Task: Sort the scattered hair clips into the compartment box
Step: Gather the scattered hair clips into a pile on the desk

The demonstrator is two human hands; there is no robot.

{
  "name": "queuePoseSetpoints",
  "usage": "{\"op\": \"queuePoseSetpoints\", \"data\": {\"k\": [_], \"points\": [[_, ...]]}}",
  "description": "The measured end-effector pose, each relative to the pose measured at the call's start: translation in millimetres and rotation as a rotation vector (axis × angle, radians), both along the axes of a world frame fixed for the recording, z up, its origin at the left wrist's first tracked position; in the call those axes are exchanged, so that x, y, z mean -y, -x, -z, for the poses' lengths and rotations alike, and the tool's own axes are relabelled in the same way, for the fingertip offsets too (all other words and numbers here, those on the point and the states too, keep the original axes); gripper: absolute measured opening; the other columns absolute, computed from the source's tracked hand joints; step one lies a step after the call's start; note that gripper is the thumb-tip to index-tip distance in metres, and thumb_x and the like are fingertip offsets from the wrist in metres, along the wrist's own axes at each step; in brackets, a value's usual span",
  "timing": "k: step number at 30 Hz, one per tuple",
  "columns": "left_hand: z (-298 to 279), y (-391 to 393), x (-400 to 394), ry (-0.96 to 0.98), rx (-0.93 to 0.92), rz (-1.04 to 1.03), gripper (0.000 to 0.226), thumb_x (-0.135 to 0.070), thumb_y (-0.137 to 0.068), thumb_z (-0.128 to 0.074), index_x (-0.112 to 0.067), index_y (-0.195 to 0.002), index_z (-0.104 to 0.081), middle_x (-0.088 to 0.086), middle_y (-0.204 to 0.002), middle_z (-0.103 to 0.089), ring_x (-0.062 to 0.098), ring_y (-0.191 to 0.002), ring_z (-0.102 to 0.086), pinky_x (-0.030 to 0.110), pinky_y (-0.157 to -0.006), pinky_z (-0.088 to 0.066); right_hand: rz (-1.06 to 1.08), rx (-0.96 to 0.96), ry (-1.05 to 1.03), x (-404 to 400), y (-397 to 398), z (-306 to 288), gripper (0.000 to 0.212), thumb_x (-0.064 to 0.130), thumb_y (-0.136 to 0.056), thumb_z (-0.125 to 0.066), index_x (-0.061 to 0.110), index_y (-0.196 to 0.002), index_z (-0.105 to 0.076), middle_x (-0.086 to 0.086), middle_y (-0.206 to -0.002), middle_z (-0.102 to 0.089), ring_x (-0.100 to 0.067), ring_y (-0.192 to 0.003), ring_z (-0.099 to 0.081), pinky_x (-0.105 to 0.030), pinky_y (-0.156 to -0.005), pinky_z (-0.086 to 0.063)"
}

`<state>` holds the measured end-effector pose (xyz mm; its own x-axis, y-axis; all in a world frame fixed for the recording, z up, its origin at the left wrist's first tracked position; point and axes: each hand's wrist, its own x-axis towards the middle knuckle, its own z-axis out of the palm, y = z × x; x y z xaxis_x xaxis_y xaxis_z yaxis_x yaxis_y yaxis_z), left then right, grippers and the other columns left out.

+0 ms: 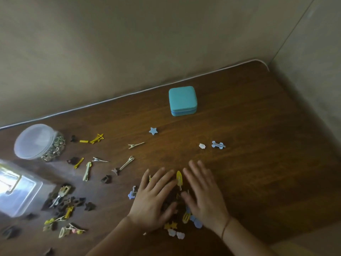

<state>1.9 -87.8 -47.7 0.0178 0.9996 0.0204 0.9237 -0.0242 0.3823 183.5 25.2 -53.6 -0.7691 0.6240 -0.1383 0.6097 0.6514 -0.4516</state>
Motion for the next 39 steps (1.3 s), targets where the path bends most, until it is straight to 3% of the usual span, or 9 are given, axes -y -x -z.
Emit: {"op": "queuePoseSetpoints", "data": {"k": [5,7,15,22,25,27,32,36,39], "points": [[-20.2,-25.6,-108.1,0.254,-0.052,-0.081,0.075,-0.063,-0.097,-0.035,-0.028,-0.160,-0.011,-0.008,-0.169,-0.001,0.018,-0.155,0.009,0.052,-0.123,0.008,0.204,0.107,-0.083,-92.6,-14.9,-7.5,0.069,0.057,-0.095,-0.030,0.025,-0.153,-0.010,0.002,-0.163,0.004,-0.018,-0.149,0.009,-0.038,-0.120,-0.007],[-18.3,-30.9,-134.6,0.299,-0.066,-0.077,0.077,-0.065,-0.097,-0.031,-0.028,-0.160,-0.007,-0.008,-0.169,0.004,0.019,-0.154,0.012,0.052,-0.122,0.010,0.168,0.165,-0.071,-109.7,-14.7,-5.8,0.072,0.056,-0.096,-0.033,0.023,-0.154,-0.006,0.002,-0.163,0.008,-0.016,-0.148,0.010,-0.038,-0.121,-0.006],[-6.0,-14.2,-104.4,0.310,-0.153,0.036,0.074,-0.069,-0.096,-0.021,-0.032,-0.160,-0.010,-0.006,-0.169,-0.005,0.021,-0.155,0.011,0.056,-0.119,0.015,-0.044,0.171,-0.056,-68.7,2.6,-1.2,0.072,0.046,-0.098,-0.037,0.019,-0.154,-0.001,0.002,-0.162,0.011,-0.015,-0.147,0.017,-0.036,-0.120,0.004],[-3.9,15.5,-7.4,0.203,-0.178,0.018,0.062,-0.068,-0.099,-0.027,-0.035,-0.148,-0.043,-0.003,-0.163,-0.031,0.027,-0.154,-0.015,0.061,-0.118,0.001,-0.176,0.111,0.003,14.3,21.4,2.7,0.068,0.057,-0.097,-0.017,0.020,-0.153,-0.007,0.005,-0.162,0.007,-0.014,-0.147,0.018,-0.036,-0.119,0.012],[-0.2,19.4,28.8,0.239,-0.109,-0.041,0.061,-0.069,-0.099,-0.029,-0.038,-0.152,-0.036,-0.007,-0.165,-0.024,0.022,-0.155,-0.009,0.057,-0.118,-0.003,-0.173,0.108,0.002,46.3,29.4,8.5,0.068,0.059,-0.097,-0.013,0.020,-0.153,-0.015,0.005,-0.163,-0.003,-0.015,-0.148,0.011,-0.035,-0.115,0.006],[4.3,21.4,47.5,0.235,-0.060,-0.074,0.061,-0.067,-0.100,-0.031,-0.038,-0.153,-0.033,-0.009,-0.166,-0.023,0.018,-0.155,-0.009,0.053,-0.119,-0.007,-0.179,0.154,0.037,62.3,35.1,12.3,0.068,0.059,-0.097,-0.023,0.020,-0.153,-0.020,0.005,-0.162,-0.007,-0.014,-0.148,0.007,-0.034,-0.114,0.004],[15.3,30.4,83.6,0.093,0.000,-0.148,0.051,-0.059,-0.101,-0.040,-0.035,-0.145,-0.047,-0.007,-0.163,-0.031,0.018,-0.153,-0.020,0.052,-0.118,-0.019,-0.248,0.179,-0.005,84.4,54.0,10.4,0.066,0.057,-0.088,-0.043,0.022,-0.144,-0.041,0.004,-0.157,-0.028,-0.020,-0.145,-0.017,-0.039,-0.112,-0.005],[11.8,52.3,86.4,-0.042,0.004,-0.277,0.048,-0.055,-0.101,-0.040,-0.032,-0.142,-0.053,-0.004,-0.164,-0.030,0.022,-0.153,-0.022,0.054,-0.118,-0.018,-0.223,-0.002,0.037,56.3,71.0,-0.1,0.058,0.058,-0.097,-0.029,0.032,-0.149,-0.027,0.010,-0.162,-0.010,-0.018,-0.150,-0.002,-0.039,-0.118,-0.006],[8.5,80.5,69.9,-0.027,-0.048,-0.534,0.055,-0.057,-0.099,-0.039,-0.031,-0.147,-0.046,-0.003,-0.166,-0.024,0.024,-0.154,-0.015,0.059,-0.119,-0.016,-0.162,-0.077,0.012,-0.4,110.5,-11.9,0.061,0.059,-0.097,-0.023,0.030,-0.151,-0.022,0.009,-0.162,-0.006,-0.013,-0.149,0.008,-0.042,-0.120,-0.010]]}}
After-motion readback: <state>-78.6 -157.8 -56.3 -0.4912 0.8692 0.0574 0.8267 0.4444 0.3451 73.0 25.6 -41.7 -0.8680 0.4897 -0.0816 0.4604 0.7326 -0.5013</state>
